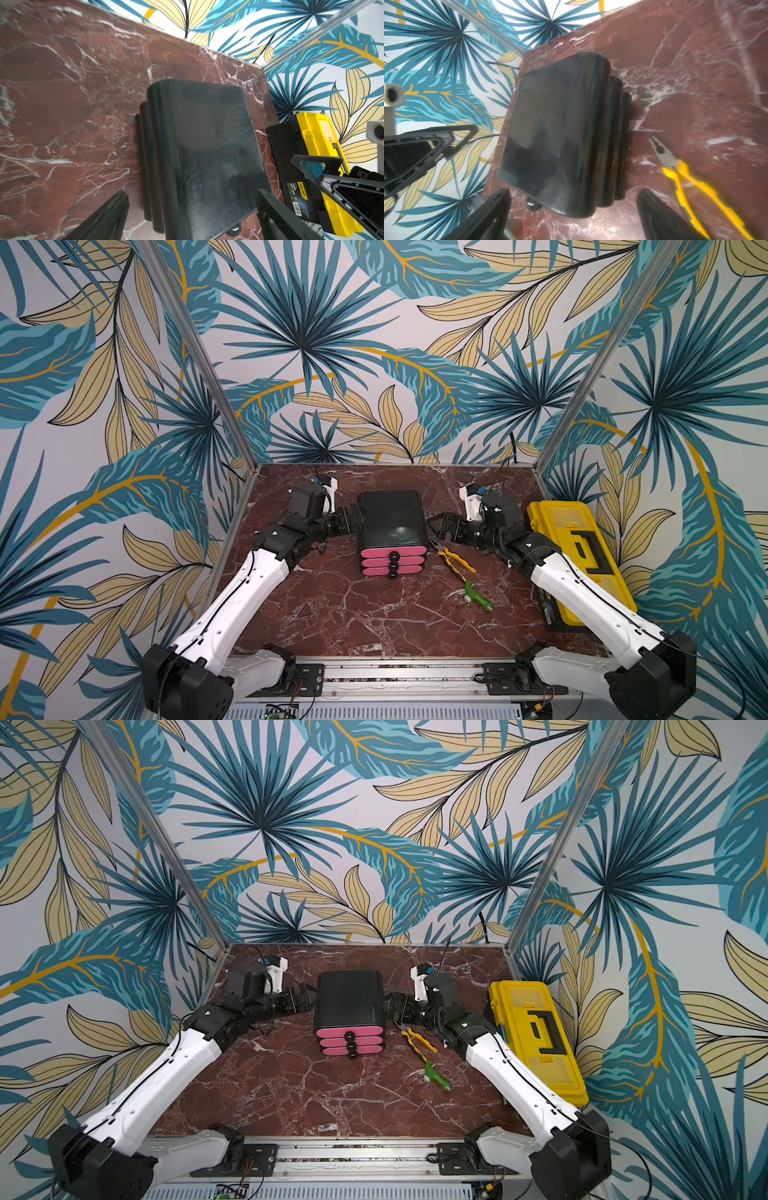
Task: Put the bluetooth earphones in the drawer according to color
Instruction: Reset both arms
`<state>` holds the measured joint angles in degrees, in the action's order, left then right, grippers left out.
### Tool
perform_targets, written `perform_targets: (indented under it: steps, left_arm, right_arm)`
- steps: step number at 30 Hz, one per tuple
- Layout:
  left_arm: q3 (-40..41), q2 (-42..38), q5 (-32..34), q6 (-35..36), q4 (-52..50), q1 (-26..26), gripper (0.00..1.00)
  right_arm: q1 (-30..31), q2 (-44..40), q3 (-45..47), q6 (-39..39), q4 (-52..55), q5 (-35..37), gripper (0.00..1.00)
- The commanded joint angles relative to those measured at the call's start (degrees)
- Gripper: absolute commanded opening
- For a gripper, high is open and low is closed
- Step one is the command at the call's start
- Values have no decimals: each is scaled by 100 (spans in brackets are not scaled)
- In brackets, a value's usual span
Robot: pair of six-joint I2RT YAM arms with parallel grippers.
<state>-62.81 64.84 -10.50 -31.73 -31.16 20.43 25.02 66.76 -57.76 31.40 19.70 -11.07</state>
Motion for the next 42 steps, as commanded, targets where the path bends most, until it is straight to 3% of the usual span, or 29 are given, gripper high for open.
perform_targets:
  steps: [1,7,13,18,22,27,32,37,42]
  left_arm:
    - [450,-722,754,79,-185,-17,100]
    - [1549,-2247,1450,17,161,-18,100]
    - [2508,-2669,2535,338,846,-20,100]
    - [2965,-2069,3192,1234,2087,-36,100]
    - [3129,-1362,3594,1844,3043,-267,100]
    - [3172,-602,3531,2142,3632,-953,100]
    - [3556,142,3427,2913,4938,-1270,100]
    - [3638,1193,3199,2817,5922,-1660,100]
    - [3373,1827,3110,2950,6482,-1661,100]
  right_arm:
    - [12,-425,134,-596,561,1069,100]
    - [12,-1160,862,-1428,201,2275,99]
    - [12,-1526,1937,-2088,-1182,3367,99]
    - [-9,-1191,2485,-2384,-2200,4254,99]
    - [-221,-594,2647,-2314,-2790,4507,100]
    - [-690,-91,2656,-2156,-3376,4432,99]
    - [-1173,76,2871,-2206,-4175,4415,100]
    - [-1521,386,3328,-2479,-5164,4377,100]
    - [-1699,921,3795,-2836,-6605,4106,99]
